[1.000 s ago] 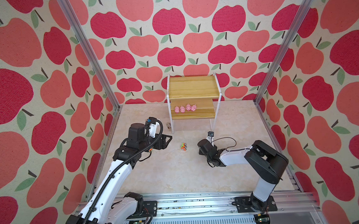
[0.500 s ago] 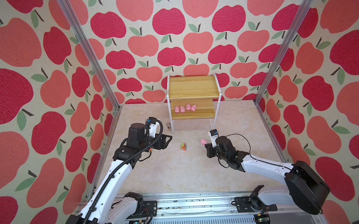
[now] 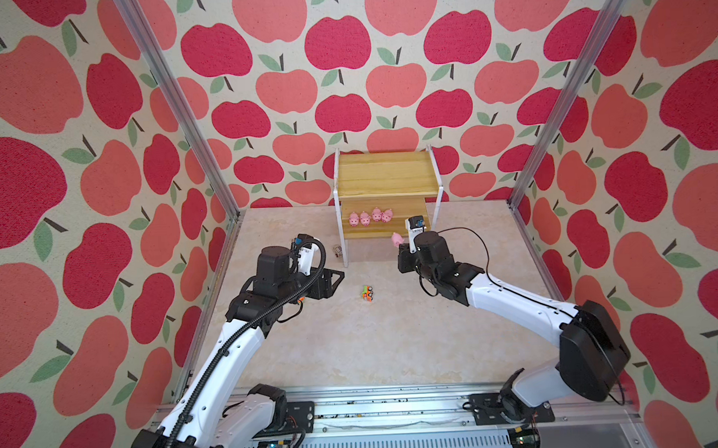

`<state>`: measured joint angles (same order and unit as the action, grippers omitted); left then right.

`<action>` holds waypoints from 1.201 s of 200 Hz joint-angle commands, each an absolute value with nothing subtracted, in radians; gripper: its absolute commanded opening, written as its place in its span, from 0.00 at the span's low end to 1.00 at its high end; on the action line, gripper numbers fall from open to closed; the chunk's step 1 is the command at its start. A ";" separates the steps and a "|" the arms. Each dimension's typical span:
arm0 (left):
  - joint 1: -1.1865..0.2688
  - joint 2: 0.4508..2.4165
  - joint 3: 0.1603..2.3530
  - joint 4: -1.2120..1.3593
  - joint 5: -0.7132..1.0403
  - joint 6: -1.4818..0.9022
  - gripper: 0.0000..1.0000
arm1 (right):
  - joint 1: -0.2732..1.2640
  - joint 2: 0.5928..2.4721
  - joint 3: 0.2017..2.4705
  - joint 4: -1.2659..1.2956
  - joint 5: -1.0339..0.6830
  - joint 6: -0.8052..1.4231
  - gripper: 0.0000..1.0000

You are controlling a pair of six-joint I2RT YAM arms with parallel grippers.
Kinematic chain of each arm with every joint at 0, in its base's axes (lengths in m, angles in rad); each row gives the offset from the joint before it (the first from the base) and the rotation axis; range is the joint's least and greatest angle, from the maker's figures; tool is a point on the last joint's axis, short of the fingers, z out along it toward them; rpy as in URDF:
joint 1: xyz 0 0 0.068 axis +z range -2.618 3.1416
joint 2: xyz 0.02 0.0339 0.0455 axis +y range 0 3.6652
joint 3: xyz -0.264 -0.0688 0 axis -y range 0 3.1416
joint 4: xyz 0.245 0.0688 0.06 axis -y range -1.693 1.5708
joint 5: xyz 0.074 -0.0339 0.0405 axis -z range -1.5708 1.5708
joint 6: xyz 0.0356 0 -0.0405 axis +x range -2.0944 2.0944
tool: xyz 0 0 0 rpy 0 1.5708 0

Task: Place and organize the plastic toys onto the shelf
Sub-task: 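Carry the pink pig to the lower shelf with the right gripper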

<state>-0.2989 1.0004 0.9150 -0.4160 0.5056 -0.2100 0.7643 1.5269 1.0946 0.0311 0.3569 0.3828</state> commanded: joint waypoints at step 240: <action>-0.299 0.998 0.902 -0.410 0.514 -0.190 0.77 | 0.719 1.981 1.589 -0.114 0.732 0.443 0.09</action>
<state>-0.2989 1.0019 0.9150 -0.4156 0.5056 -0.2100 0.7265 1.9503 1.5394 -0.0910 0.7326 0.4469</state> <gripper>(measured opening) 0.767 0.093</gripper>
